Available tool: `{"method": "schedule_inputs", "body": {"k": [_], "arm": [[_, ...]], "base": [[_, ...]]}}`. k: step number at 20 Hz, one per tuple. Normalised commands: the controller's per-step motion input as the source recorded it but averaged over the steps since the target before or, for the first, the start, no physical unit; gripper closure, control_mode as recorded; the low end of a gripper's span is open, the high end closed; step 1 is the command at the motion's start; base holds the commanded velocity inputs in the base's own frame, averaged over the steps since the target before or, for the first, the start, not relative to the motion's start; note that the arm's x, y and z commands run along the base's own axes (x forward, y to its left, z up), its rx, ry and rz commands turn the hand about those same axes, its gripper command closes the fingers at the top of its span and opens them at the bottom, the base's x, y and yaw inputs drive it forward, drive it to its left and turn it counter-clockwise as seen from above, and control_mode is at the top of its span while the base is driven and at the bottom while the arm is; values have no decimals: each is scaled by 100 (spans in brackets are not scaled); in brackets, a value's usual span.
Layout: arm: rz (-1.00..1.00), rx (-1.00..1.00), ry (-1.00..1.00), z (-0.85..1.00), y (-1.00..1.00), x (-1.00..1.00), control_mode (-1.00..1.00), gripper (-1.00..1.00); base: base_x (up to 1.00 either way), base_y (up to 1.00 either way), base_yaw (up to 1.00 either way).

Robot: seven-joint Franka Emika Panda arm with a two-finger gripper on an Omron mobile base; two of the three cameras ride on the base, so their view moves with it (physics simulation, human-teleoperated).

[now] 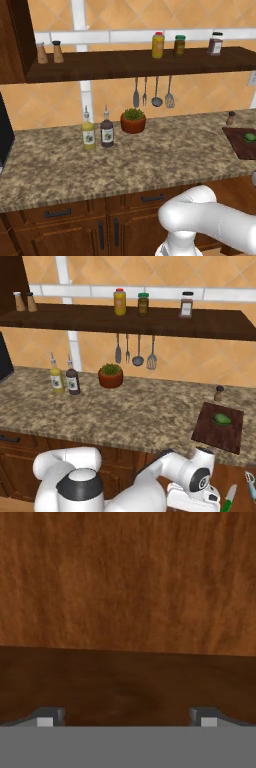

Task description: Place the appropriate cutting tool for cutting the avocado skin on the cutting board.

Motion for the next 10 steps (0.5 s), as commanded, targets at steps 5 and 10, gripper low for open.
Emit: {"method": "schedule_inputs", "body": {"k": [5, 10], "arm": [[0, 0, 10, 0, 0, -55, -100, -100], [0, 0, 4, 5, -2, -29, -100, -100]], "base": [[0, 0, 0], [0, 0, 0]]}}
